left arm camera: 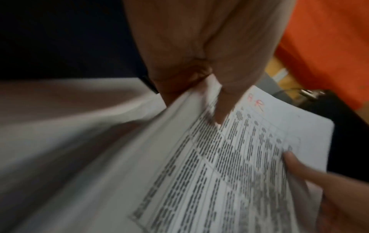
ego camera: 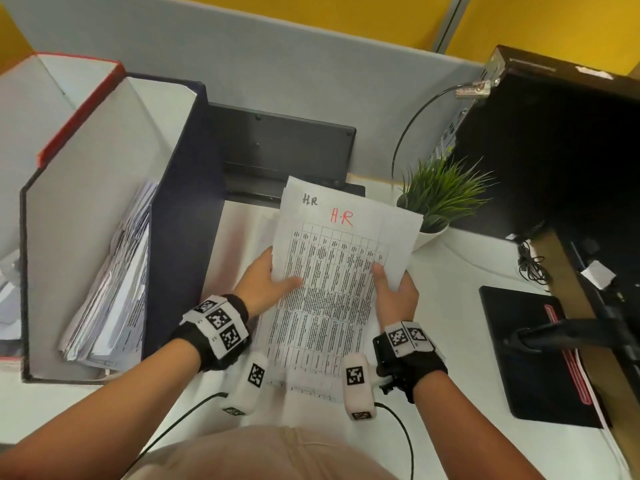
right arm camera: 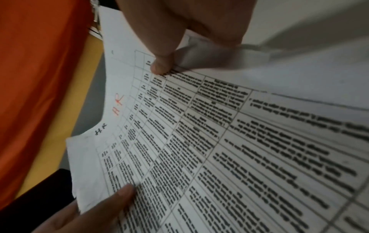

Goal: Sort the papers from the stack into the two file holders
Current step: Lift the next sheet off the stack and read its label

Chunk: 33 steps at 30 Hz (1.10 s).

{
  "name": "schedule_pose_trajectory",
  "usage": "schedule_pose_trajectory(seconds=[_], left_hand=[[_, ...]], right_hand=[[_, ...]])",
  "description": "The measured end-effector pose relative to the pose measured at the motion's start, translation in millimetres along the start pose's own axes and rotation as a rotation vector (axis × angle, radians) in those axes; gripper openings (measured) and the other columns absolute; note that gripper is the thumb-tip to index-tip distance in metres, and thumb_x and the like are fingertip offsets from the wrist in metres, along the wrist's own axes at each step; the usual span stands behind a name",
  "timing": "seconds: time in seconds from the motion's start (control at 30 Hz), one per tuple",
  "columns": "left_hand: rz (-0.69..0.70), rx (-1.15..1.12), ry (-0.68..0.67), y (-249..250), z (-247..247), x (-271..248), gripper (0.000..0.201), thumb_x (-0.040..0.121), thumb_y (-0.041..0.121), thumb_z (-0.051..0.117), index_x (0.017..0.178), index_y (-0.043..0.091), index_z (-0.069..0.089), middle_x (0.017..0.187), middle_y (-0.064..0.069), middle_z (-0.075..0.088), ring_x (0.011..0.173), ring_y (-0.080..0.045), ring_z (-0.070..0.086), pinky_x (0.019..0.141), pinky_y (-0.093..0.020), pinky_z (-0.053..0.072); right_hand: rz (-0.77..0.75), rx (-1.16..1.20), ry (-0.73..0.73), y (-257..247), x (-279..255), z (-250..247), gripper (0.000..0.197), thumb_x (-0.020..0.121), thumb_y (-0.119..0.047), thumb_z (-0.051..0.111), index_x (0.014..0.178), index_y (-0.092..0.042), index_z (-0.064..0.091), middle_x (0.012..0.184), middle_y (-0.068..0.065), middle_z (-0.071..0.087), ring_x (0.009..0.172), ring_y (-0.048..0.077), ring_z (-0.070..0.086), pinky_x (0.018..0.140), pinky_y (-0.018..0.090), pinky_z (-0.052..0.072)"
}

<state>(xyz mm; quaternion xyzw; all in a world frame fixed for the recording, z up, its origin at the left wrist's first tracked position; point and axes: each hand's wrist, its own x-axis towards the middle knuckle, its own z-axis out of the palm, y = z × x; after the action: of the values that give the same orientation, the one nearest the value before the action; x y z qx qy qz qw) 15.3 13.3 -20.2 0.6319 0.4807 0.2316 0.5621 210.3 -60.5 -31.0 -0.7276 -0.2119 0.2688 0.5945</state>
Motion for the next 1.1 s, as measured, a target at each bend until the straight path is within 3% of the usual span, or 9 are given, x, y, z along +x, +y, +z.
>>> schedule_pose_trajectory(seconds=[0.17,0.33,0.53,0.67,0.77,0.87,0.93,1.03,1.1], left_hand=[[0.212,0.026,0.171,28,-3,-7,0.04,0.088,0.005,0.059,0.125,0.013,0.048,0.114,0.009,0.061,0.097,0.007,0.058,0.079,-0.006,0.046],[0.381,-0.119,0.269,55,-12,-17,0.033,0.086,0.008,0.063,0.108,0.03,0.051,0.1,0.02,0.06,0.088,0.016,0.059,0.071,-0.002,0.046],[0.144,-0.06,0.21,28,-3,-18,0.035,0.086,0.011,0.062,0.119,0.003,0.057,0.109,-0.004,0.063,0.095,-0.01,0.06,0.071,-0.01,0.046],[0.192,-0.118,0.293,29,-6,-13,0.029,0.086,0.011,0.063,0.114,0.005,0.062,0.098,0.008,0.064,0.079,0.012,0.06,0.064,-0.001,0.045],[0.158,-0.067,0.303,25,-5,-11,0.03,0.087,0.011,0.062,0.116,0.002,0.061,0.1,0.004,0.063,0.08,0.005,0.06,0.061,-0.002,0.046],[0.063,-0.029,0.316,17,-1,-11,0.033,0.088,0.015,0.062,0.117,0.001,0.059,0.109,-0.008,0.065,0.094,-0.016,0.062,0.076,-0.02,0.05],[0.055,-0.04,0.321,17,-3,-11,0.032,0.088,0.016,0.062,0.116,0.001,0.06,0.11,-0.01,0.066,0.095,-0.016,0.061,0.081,-0.026,0.049],[0.114,-0.037,0.353,32,-11,-13,0.026,0.088,0.016,0.062,0.112,0.006,0.063,0.096,0.003,0.067,0.08,-0.003,0.06,0.069,-0.011,0.049],[0.156,-0.003,0.404,49,-21,-17,0.014,0.087,0.017,0.064,0.099,0.01,0.067,0.085,-0.001,0.069,0.071,-0.01,0.062,0.063,-0.022,0.055]], right_hand=[[-0.174,0.134,0.014,-43,-3,1,0.027,0.086,-0.013,0.064,0.112,-0.009,0.062,0.107,0.005,0.067,0.091,0.005,0.063,0.074,0.006,0.05],[-0.311,0.312,-0.04,-76,-16,-3,0.028,0.085,-0.011,0.065,0.112,-0.015,0.06,0.104,-0.009,0.068,0.101,0.006,0.065,0.086,0.021,0.054],[-0.194,0.188,-0.171,-48,-32,2,0.023,0.082,-0.011,0.068,0.102,-0.02,0.061,0.09,-0.015,0.064,0.084,-0.004,0.063,0.074,0.009,0.052],[-0.202,0.194,-0.157,-47,-26,4,0.019,0.08,-0.015,0.07,0.09,-0.029,0.063,0.08,-0.023,0.07,0.083,-0.012,0.064,0.069,0.005,0.051],[-0.174,0.104,-0.176,-38,-29,9,0.026,0.081,-0.014,0.07,0.104,-0.024,0.063,0.092,-0.017,0.07,0.092,-0.003,0.065,0.086,0.023,0.055],[-0.142,-0.006,-0.208,-26,-35,16,0.038,0.085,-0.014,0.065,0.122,-0.012,0.057,0.116,0.002,0.065,0.11,0.017,0.06,0.1,0.043,0.047],[-0.144,-0.026,-0.213,-27,-35,20,0.042,0.086,-0.014,0.064,0.126,-0.007,0.054,0.122,0.007,0.062,0.114,0.021,0.058,0.101,0.044,0.046],[-0.183,0.012,-0.188,-40,-29,23,0.037,0.084,-0.013,0.066,0.12,-0.009,0.056,0.112,0.001,0.064,0.11,0.019,0.06,0.097,0.036,0.048],[-0.222,0.056,-0.189,-53,-28,24,0.035,0.082,-0.013,0.069,0.116,-0.013,0.057,0.102,-0.009,0.064,0.104,0.013,0.061,0.091,0.029,0.049]])
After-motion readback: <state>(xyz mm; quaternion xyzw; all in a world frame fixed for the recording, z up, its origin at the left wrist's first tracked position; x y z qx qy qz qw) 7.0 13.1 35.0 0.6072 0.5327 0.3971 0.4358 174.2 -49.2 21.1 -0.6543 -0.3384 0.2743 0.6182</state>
